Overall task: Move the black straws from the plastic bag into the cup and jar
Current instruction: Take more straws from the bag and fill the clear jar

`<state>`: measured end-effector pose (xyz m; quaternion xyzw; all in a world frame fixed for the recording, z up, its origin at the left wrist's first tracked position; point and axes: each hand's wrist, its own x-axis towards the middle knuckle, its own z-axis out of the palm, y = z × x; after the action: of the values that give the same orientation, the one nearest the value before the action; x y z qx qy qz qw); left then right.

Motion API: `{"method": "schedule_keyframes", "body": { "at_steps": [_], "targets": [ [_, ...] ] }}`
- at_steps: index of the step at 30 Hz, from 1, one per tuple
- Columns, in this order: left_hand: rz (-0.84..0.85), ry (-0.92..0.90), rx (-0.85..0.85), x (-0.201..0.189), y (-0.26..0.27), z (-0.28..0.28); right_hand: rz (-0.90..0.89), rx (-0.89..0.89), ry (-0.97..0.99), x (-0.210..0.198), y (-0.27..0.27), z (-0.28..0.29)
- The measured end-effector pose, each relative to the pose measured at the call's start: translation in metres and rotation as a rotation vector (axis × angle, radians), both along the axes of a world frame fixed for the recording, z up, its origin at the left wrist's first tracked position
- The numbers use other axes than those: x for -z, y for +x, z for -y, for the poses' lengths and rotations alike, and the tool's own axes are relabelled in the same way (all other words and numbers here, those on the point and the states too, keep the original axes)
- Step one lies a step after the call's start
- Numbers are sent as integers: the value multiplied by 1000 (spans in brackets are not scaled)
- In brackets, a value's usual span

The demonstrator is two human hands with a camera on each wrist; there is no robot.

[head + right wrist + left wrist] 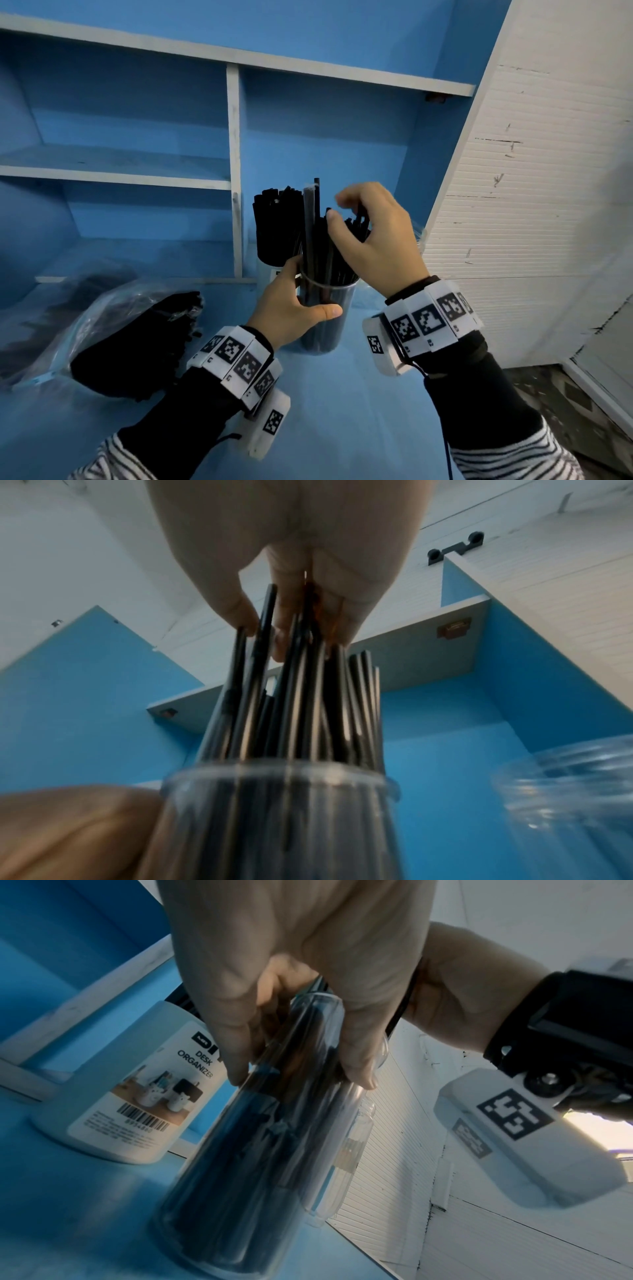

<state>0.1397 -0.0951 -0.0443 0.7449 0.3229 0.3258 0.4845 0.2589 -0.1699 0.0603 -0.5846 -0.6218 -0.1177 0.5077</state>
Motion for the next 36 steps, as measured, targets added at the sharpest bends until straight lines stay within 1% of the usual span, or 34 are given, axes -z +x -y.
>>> {"method": "schedule_keyframes", "body": {
  "at_steps": [2, 5, 7, 10, 12, 14, 17, 19, 22, 25, 28, 33, 36],
  "targets": [
    [2, 8, 4, 0, 0, 0, -9, -90, -24, -8, -4, 2],
    [1, 17, 7, -1, -1, 0, 182, -191, -134, -8, -7, -4],
    [-5, 23, 5, -2, -1, 0, 249, -179, -168, -3, -6, -9],
    [-6, 20, 3, -2, -2, 1, 164, -128, -68, -3, -4, -12],
    [-4, 15, 4, -2, -2, 0, 142, -144, -17, -5, -5, -12],
    [-7, 15, 4, -2, -2, 0, 179, -157, -55, -3, -6, -11],
    [-21, 23, -3, -2, -2, 0, 223, -77, -161, 5, -6, -10],
    [-24, 25, -8, -1, -1, -1, 220, -36, -191, 9, -6, -8],
    [-35, 37, -11, -1, -1, -1, 220, -55, -196, 10, -8, -5],
    [-29, 30, -11, -1, -1, -2, 184, -126, -84, 8, -7, -4],
    [-29, 18, -12, -1, 0, -1, 199, -123, -2, 12, -4, -3],
    [-3, -4, -7, 0, 1, -1, 48, -91, 18, 10, 4, 6],
    [11, -8, -11, 1, 1, -1, -2, -65, 33, 15, 6, 8]
  ]
}}
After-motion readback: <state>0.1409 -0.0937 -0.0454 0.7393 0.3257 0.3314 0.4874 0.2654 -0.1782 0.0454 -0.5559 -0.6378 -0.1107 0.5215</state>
